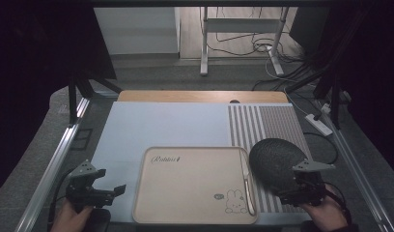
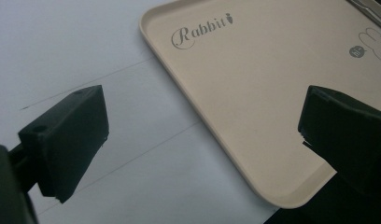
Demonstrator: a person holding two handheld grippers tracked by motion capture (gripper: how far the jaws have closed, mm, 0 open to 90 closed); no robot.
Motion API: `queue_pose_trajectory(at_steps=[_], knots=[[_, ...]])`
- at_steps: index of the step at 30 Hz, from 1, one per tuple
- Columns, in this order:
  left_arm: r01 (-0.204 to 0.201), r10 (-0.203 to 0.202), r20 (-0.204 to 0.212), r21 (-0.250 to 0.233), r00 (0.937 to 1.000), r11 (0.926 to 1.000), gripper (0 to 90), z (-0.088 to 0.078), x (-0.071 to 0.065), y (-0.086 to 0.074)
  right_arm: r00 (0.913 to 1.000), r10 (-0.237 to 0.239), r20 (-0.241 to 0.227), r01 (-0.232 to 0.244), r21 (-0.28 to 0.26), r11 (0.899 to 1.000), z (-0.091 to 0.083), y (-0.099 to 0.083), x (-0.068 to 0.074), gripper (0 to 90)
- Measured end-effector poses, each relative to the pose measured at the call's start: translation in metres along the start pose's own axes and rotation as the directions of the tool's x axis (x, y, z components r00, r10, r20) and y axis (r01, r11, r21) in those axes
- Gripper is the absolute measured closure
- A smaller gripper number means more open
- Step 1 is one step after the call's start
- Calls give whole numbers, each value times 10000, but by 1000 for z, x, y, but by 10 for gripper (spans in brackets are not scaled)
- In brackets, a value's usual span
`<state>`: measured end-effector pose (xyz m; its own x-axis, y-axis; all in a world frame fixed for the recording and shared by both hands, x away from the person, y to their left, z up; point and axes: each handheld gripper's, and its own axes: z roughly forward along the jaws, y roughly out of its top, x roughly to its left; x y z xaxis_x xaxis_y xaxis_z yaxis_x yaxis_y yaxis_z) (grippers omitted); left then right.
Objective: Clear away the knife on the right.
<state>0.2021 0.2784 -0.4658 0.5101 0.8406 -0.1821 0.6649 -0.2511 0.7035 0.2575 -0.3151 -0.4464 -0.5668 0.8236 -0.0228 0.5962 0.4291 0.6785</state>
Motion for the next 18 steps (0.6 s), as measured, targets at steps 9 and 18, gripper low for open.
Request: queue_pose_trajectory(at_steps=[9, 18], knots=[[51, -51, 1, -21, 10000, 10000, 27, -1, 1, 0, 9996, 234, 177, -227, -394, 9990, -12, -6, 0, 0], [77, -77, -22, -64, 10000, 9999, 26, -1, 1, -1, 9986, 366, 377, -349, -445, 9984, -21, -12, -3, 0]])
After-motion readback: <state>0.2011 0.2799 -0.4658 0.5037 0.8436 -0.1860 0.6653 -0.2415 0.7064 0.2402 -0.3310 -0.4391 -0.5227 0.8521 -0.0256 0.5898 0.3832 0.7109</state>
